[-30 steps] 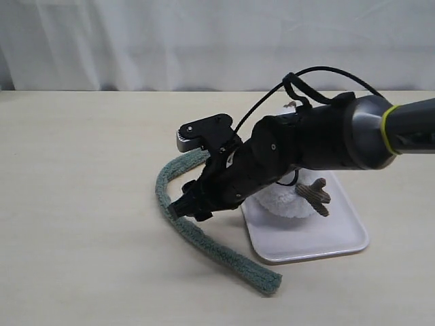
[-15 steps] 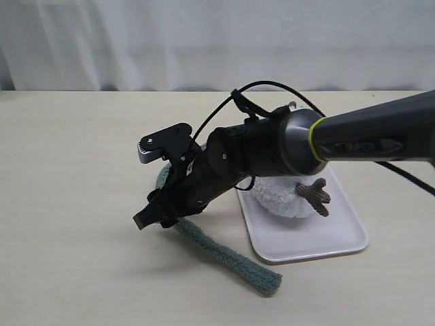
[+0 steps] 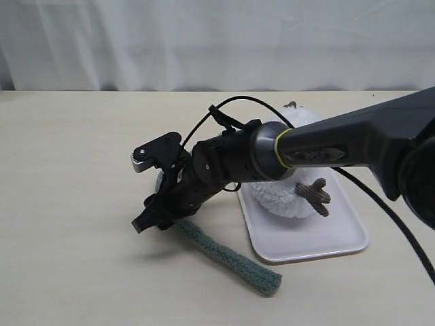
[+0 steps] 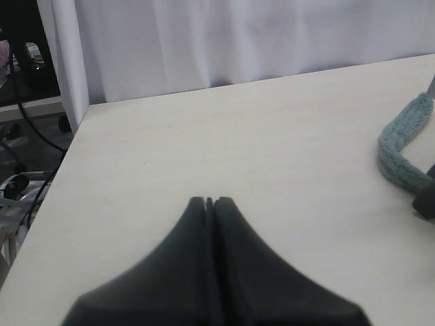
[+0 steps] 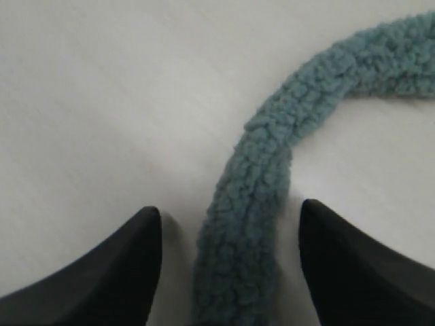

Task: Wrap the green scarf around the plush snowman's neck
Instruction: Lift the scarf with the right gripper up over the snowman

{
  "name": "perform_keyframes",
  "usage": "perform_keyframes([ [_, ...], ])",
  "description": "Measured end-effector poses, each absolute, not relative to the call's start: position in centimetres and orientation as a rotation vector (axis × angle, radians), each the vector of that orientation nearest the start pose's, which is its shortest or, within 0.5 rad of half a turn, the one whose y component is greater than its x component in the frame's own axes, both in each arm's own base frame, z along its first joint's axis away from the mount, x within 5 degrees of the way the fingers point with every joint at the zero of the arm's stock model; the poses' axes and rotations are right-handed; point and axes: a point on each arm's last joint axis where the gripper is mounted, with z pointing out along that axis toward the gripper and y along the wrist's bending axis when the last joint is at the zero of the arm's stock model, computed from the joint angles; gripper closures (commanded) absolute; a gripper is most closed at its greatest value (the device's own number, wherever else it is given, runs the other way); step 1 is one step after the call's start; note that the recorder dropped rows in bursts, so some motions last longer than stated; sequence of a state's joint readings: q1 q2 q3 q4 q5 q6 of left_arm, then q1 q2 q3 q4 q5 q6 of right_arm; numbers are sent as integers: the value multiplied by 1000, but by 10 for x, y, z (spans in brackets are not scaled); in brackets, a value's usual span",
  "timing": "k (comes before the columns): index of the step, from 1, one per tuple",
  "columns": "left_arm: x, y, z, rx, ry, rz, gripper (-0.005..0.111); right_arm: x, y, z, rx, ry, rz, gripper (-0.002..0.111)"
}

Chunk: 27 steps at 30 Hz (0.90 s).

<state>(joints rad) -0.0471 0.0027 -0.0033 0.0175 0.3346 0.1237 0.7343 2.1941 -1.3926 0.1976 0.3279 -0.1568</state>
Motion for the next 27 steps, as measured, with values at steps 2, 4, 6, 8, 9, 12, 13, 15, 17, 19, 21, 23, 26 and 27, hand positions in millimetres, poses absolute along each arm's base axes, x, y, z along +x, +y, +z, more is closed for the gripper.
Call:
perform_keyframes([
  [2, 54, -2, 184, 166, 1810, 71, 107, 328, 302, 103, -923, 2480, 342, 54],
  [4, 54, -2, 184, 166, 1810, 71, 107, 329, 302, 103, -922, 2481, 339, 63],
  [6, 54, -2, 184, 166, 1810, 71, 107, 329, 302, 103, -918, 2482, 339, 76],
  [8, 54, -2, 184, 166, 1810, 71, 107, 329, 302, 103, -918, 2486, 339, 89],
  [9, 54, -2, 184, 166, 1810, 71, 107, 328, 302, 103, -920, 2491, 338, 96],
  [12, 54, -2, 184, 166, 1810, 71, 107, 327, 301, 102, -963, 2499, 325, 104],
  [13, 54, -2, 184, 166, 1810, 71, 107, 327, 302, 105, -984, 2501, 321, 104],
  [15, 54, -2, 184, 166, 1810, 71, 107, 326, 302, 108, -1016, 2516, 314, 104],
  [17, 54, -2, 184, 168, 1810, 72, 107, 324, 301, 115, -1043, 2540, 311, 104],
  [19, 54, -2, 184, 168, 1810, 72, 107, 322, 300, 128, -1055, 2537, 315, 104],
  [21, 54, -2, 184, 168, 1810, 72, 107, 320, 299, 148, -1056, 2513, 328, 104],
  [23, 54, -2, 184, 168, 1810, 72, 107, 318, 297, 173, -1048, 2477, 345, 104],
  [26, 54, -2, 184, 168, 1810, 72, 107, 311, 291, 209, -1041, 2429, 366, 104],
  [27, 54, -2, 184, 168, 1810, 72, 107, 308, 289, 219, -1038, 2414, 373, 104],
])
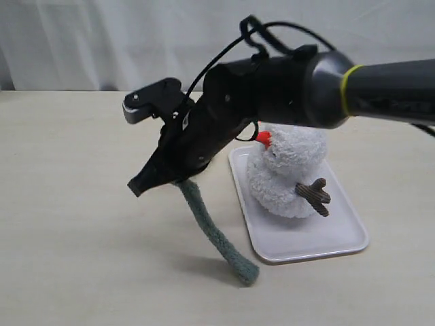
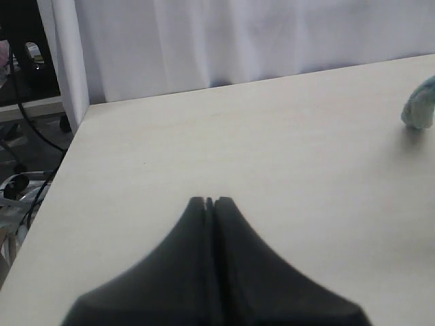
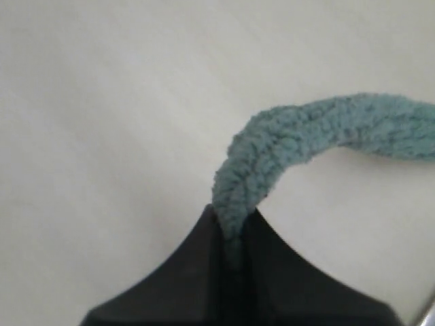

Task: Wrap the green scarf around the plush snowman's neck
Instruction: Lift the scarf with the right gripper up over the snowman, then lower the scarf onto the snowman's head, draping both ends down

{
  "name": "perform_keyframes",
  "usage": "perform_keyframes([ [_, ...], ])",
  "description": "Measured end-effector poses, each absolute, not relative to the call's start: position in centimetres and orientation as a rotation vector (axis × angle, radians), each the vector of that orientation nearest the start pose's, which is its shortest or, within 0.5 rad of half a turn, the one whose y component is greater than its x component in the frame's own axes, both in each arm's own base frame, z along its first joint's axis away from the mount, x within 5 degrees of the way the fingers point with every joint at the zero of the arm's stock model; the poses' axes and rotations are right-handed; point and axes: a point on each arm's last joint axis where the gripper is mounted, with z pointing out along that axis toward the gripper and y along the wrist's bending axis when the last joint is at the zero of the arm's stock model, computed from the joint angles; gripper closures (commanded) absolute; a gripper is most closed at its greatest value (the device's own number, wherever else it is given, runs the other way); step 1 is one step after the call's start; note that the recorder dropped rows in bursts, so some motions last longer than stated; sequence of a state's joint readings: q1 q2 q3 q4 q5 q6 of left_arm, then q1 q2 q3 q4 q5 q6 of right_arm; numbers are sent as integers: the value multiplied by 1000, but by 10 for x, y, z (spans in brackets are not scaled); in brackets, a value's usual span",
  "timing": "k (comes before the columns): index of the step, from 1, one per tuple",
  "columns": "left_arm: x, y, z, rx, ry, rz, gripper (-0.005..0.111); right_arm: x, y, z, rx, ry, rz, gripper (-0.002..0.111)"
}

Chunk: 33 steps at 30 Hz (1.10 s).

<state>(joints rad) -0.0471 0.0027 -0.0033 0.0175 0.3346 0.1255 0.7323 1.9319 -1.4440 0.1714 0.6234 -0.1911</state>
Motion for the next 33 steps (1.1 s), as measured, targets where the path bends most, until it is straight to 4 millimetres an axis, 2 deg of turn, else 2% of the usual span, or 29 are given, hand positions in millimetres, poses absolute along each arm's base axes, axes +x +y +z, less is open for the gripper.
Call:
perform_keyframes([
  [4, 54, -2, 184, 168, 1810, 72, 107, 294, 278, 268, -1020, 2337, 404, 104],
  [5, 54, -2, 184, 168, 1810, 72, 107, 287, 271, 289, -1010, 2300, 418, 104],
  [7, 54, -2, 184, 168, 1810, 72, 107, 276, 261, 318, -990, 2237, 438, 104],
  [9, 54, -2, 184, 168, 1810, 72, 107, 266, 252, 342, -979, 2177, 439, 104],
  [11, 54, -2, 184, 168, 1810, 72, 107, 263, 243, 353, -982, 2143, 371, 104],
  [13, 54, -2, 184, 168, 1810, 72, 107, 267, 234, 353, -949, 2165, 246, 104],
  [16, 54, -2, 184, 168, 1810, 72, 107, 280, 223, 343, -872, 2215, 13, 104],
  [23, 54, -2, 184, 168, 1810, 72, 107, 312, 213, 314, -583, 2282, -233, 104],
  [28, 54, -2, 184, 168, 1810, 72, 107, 316, 202, 306, -521, 2348, -328, 104],
  [33, 54, -2, 184, 168, 1810, 72, 107, 311, 191, 306, -544, 2413, -458, 104],
])
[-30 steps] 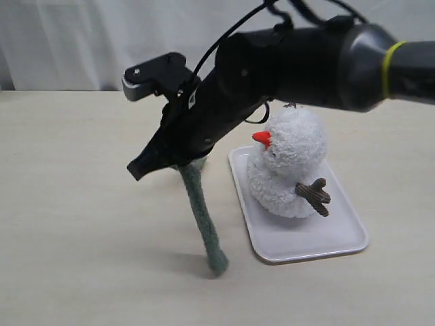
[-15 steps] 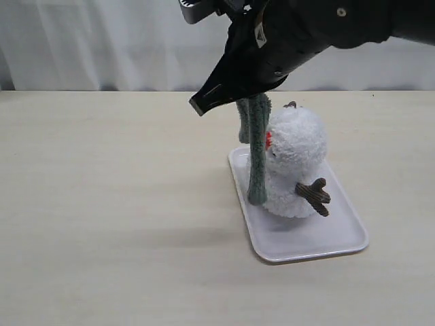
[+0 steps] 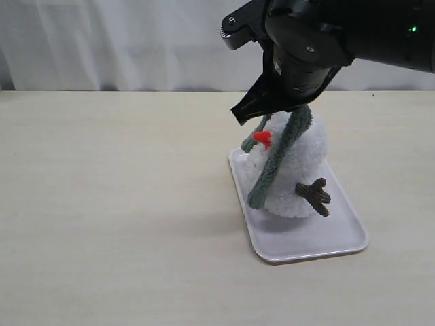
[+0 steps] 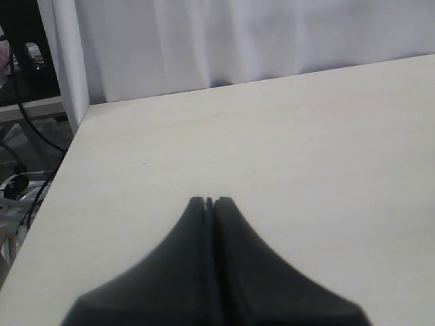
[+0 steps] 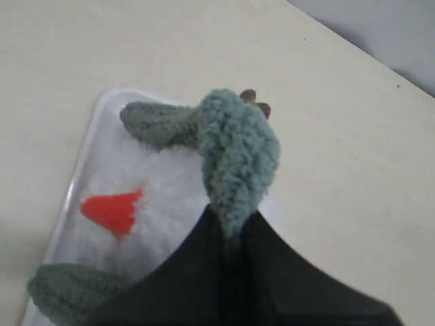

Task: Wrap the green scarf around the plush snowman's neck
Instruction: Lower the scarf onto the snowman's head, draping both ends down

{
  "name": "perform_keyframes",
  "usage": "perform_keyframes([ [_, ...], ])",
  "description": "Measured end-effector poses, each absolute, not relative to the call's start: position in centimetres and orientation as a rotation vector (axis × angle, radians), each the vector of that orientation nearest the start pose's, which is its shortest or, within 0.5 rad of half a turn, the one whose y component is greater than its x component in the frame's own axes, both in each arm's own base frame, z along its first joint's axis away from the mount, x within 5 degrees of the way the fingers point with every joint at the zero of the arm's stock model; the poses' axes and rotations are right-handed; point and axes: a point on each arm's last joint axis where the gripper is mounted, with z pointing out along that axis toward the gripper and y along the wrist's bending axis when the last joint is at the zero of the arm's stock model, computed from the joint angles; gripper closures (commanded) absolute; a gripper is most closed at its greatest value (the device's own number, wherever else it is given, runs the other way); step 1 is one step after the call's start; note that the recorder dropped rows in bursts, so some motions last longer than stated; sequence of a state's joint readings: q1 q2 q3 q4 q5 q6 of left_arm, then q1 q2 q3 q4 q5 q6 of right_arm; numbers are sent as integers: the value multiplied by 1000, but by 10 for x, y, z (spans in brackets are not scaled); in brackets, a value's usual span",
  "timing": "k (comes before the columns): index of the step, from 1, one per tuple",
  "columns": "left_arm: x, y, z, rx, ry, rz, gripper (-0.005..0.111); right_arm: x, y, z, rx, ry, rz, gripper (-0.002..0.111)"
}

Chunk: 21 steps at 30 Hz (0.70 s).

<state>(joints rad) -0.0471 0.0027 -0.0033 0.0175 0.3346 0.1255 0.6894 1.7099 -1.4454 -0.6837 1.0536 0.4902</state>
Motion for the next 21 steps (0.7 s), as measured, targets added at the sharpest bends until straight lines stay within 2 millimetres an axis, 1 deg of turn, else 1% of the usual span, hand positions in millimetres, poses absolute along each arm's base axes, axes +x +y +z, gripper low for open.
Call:
perform_keyframes([
  [5, 54, -2, 184, 168, 1810, 72, 107, 303, 183, 313, -585, 2448, -524, 104],
  [10, 54, -2, 184, 168, 1810, 72, 107, 302, 178, 317, -542, 2440, -561, 104],
  [16, 54, -2, 184, 168, 1810, 72, 107, 314, 164, 303, -381, 2434, -479, 104],
  [21, 54, -2, 184, 168, 1810, 72, 107, 324, 151, 298, -281, 2426, -430, 104],
])
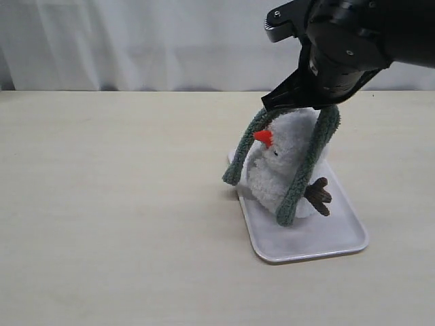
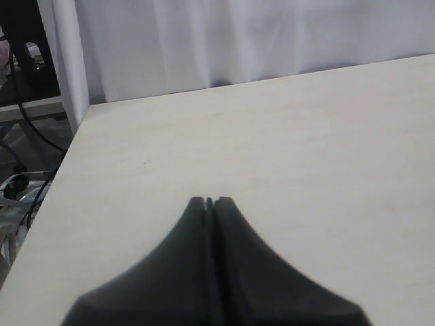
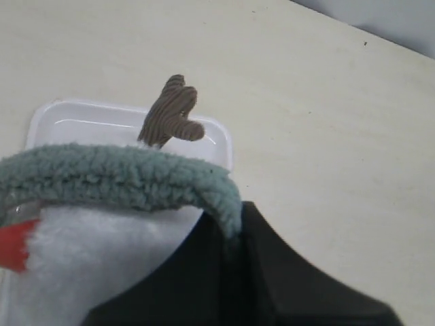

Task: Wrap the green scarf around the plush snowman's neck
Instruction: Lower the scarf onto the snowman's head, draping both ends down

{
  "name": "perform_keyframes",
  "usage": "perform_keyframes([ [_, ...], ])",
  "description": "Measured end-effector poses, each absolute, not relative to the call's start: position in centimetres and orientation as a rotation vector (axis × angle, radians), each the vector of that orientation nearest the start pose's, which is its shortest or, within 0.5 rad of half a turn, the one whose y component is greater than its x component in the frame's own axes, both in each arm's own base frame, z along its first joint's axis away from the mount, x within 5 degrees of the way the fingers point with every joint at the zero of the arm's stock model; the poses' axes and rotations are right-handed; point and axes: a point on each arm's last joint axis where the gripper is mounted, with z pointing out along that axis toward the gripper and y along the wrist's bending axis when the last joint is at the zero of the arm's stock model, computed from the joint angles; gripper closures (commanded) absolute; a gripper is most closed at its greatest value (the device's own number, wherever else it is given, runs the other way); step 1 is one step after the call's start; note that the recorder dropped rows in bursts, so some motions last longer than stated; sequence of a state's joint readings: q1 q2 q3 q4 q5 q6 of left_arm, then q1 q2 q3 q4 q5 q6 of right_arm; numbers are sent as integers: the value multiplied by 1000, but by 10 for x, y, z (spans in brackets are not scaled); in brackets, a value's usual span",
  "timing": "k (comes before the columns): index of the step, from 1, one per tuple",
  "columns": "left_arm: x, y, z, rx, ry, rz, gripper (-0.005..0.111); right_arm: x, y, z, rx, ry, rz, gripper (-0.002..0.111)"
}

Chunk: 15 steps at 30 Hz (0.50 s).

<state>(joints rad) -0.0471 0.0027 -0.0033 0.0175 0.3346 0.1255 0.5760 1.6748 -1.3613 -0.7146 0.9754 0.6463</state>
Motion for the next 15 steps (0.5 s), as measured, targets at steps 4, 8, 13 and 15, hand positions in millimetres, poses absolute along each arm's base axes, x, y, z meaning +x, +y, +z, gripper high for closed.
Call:
perform_keyframes([
  [4, 54, -2, 184, 168, 1810, 72, 107, 333, 133, 298, -198, 2433, -438, 104],
  [8, 54, -2, 184, 168, 1810, 72, 107, 339, 117, 292, -121, 2461, -412, 104],
  [13, 54, -2, 184, 168, 1810, 72, 107, 341, 113, 280, -123, 2473, -368, 104],
  [15, 54, -2, 184, 168, 1810, 72, 107, 343, 115, 273, -133, 2481, -350, 104],
])
